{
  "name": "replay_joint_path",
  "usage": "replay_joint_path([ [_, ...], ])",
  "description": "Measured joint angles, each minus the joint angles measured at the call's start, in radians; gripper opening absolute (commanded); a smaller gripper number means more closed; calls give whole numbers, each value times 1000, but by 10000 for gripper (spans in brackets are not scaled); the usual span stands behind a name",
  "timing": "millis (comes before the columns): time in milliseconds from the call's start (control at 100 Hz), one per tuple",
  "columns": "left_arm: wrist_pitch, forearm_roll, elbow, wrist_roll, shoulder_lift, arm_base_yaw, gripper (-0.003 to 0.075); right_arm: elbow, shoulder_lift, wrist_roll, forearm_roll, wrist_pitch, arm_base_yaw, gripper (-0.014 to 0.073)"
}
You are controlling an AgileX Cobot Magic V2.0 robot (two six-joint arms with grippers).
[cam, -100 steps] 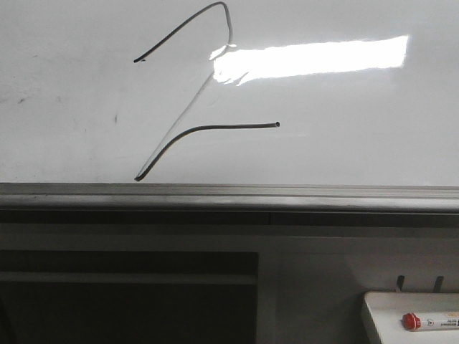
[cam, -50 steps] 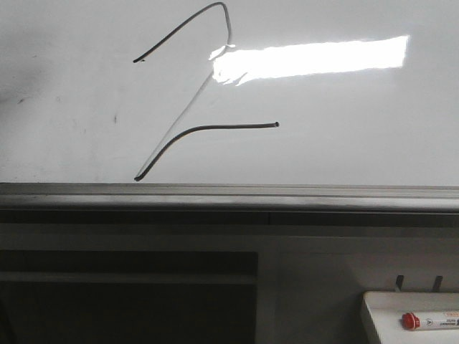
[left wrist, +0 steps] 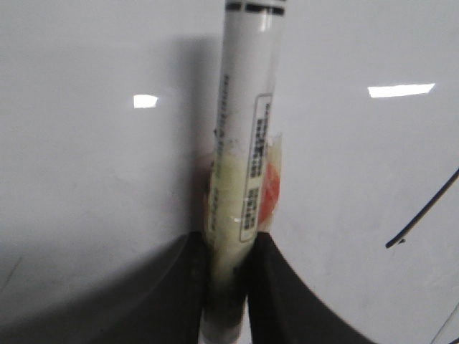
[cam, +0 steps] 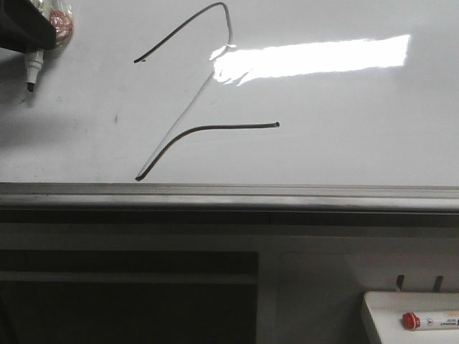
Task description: Write number 2 on whiteboard
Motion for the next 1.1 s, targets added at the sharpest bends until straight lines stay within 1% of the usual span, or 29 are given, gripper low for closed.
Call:
replay_joint_path([
  [200,-11,10,0,0,17,0,-19,0,0,0,2,0,0,-68],
  [270,-13,9,0,0,20,0,0,0,0,2,4,0,0,-68],
  [490,-21,40,0,0,27,0,187,0,0,2,10,0,0,-68],
  [560,-23,42,0,0,30,0,219,0,0,2,15,0,0,-68],
  [690,-30,46,0,0,30,0,237,0,0,2,22,0,0,-68],
  [740,-30,48,0,0,30,0,265,0,0,2,26,0,0,-68],
  [790,-30,52,0,0,30,0,320,0,0,2,27,0,0,-68],
  [910,-35,64,-2,0,30,0,503,0,0,2,32,0,0,-68],
  [960,-37,64,-4,0,28,0,549,0,0,2,32,0,0,-68],
  [1020,-37,66,-4,0,23,0,568,0,0,2,33,0,0,-68],
  [1100,-32,68,-6,0,6,0,567,0,0,2,33,0,0,-68],
])
